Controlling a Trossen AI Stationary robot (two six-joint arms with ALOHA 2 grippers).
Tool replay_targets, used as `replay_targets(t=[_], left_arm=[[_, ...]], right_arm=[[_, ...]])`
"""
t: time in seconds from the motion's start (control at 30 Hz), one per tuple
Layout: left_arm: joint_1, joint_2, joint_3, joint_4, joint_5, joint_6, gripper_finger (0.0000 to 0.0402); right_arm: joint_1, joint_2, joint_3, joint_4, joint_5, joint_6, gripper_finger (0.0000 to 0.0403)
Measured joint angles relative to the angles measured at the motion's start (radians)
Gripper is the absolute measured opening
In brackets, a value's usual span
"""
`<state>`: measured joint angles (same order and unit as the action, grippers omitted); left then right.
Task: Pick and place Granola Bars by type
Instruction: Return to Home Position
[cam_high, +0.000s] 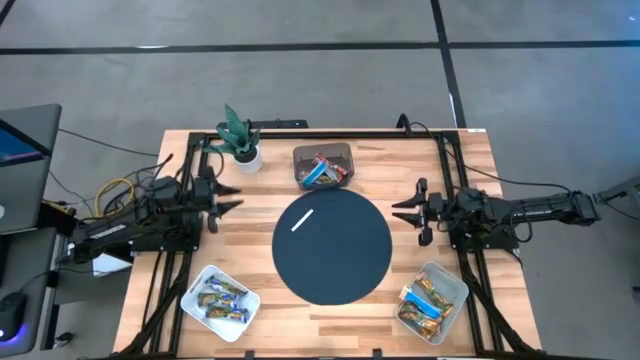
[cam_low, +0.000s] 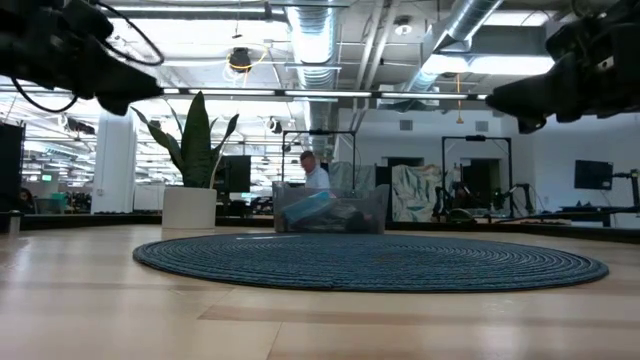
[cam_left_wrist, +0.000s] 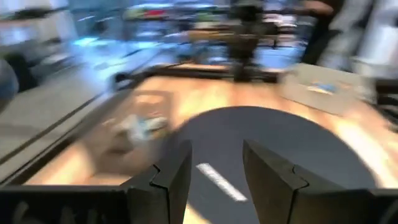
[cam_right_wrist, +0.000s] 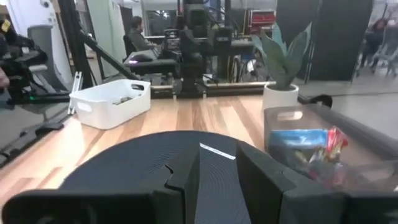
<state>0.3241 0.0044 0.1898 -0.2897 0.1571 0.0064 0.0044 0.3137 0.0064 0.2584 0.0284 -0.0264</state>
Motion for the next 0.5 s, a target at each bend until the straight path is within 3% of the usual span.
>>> replay_targets(t=[0.13, 0.3, 0.5], left_arm=[[-0.001, 0.000, -0.060, 0.152, 0.168, 0.035, 0.0137], [-0.001, 0.000, -0.172, 0.359, 0.153, 0.026, 0.0137], [-0.014, 0.012, -0.179, 0.366, 0.127, 0.023, 0.0137]], right_arm=[[0.001, 0.000, 0.000, -0.013, 0.000, 0.014, 0.0098], [0.002, 0.000, 0.000, -0.021, 0.000, -0.005, 0.0098], [0.002, 0.000, 0.000, -0.060, -0.001, -0.009, 0.0098]])
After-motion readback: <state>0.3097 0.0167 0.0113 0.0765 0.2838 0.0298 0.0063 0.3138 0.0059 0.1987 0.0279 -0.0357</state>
